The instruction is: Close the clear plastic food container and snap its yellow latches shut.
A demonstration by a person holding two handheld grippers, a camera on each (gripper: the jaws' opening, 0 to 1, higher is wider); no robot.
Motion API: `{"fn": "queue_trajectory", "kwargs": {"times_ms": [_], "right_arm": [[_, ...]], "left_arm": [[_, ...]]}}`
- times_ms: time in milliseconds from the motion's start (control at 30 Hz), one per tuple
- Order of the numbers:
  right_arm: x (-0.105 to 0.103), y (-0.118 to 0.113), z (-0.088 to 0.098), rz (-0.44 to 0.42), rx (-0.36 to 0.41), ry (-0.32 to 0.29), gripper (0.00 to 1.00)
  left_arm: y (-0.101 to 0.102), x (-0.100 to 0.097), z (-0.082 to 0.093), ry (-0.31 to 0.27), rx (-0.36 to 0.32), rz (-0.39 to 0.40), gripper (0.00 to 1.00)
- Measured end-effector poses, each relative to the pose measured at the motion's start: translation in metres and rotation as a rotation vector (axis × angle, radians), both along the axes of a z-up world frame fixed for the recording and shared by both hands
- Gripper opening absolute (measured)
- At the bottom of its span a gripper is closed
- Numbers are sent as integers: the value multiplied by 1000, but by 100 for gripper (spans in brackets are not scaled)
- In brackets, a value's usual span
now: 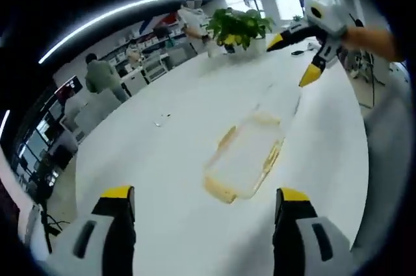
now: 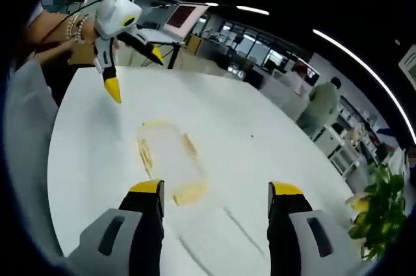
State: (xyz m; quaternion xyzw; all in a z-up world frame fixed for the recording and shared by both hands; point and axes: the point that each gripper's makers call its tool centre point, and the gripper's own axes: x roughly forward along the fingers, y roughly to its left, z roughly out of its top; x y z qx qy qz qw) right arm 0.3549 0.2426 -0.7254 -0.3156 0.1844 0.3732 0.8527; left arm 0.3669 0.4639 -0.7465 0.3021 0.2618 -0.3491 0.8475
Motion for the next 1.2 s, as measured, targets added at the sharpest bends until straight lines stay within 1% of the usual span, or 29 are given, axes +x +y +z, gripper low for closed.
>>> {"fn": "queue_trajectory", "kwargs": {"times_ms": [67,100,133,167,200,233,267,300,367,400,467,533,567,600,633,667,700,733,767,800,900,1000,1067,1100,1133,1200], "right_arm": [[5,6,-9,45,-36,23,58],[8,9,-13,60,-46,31,59],[9,11,-20,81,-69,57,59],[10,12,-22,88,-78,67,58],[13,13,-28,99,-99,87,58],[16,15,-30,105,-104,86,58],[19,16,-34,116,-114,93,58],[20,17,-37,127,-124,105,58],[24,20,-44,148,-132,133,57],[25,20,-47,157,-145,147,57],[26,20,-57,204,-201,173,57],[27,21,-67,234,-226,205,57],[25,21,-73,249,-235,244,57],[23,21,-77,256,-241,276,57],[22,19,-81,262,-257,302,57],[22,19,-84,286,-280,308,57],[23,20,-86,301,-288,304,56],[24,20,-89,310,-301,312,56],[25,21,-91,314,-303,321,56],[25,21,-94,324,-305,345,55],[26,24,-99,340,-310,371,54],[27,25,-104,360,-328,399,53],[25,24,-109,371,-340,437,52],[23,25,-111,380,-341,458,52],[21,25,-112,390,-346,475,51],[24,26,-112,392,-340,475,52]], "left_arm": [[-1,7,-4,0,26,-35,83],[-3,11,-5,-14,38,-57,83],[-3,15,-10,-12,66,-87,83],[-2,16,-16,11,87,-97,83],[-2,20,-22,3,119,-135,83],[-2,22,-27,6,141,-154,83],[-1,23,-36,25,174,-180,83],[-1,24,-41,41,189,-189,83],[-3,26,-51,55,214,-226,82],[-4,28,-56,62,219,-244,81],[-9,29,-60,73,210,-273,79],[-14,32,-64,77,208,-302,79],[-16,32,-66,82,217,-323,79],[-17,33,-67,81,220,-327,79],[-20,33,-69,87,228,-350,80],[-21,33,-70,89,237,-363,80],[-24,33,-72,87,256,-406,80],[-26,33,-74,91,264,-422,79],[-27,34,-75,102,262,-421,78],[-27,36,-77,111,268,-426,76],[-28,41,-81,134,292,-451,70],[-32,39,-83,167,278,-465,65],[-35,34,-86,208,272,-492,64],[-37,33,-86,214,263,-498,62],[-38,32,-88,233,262,-502,61],[-39,34,-88,236,260,-501,62]]}}
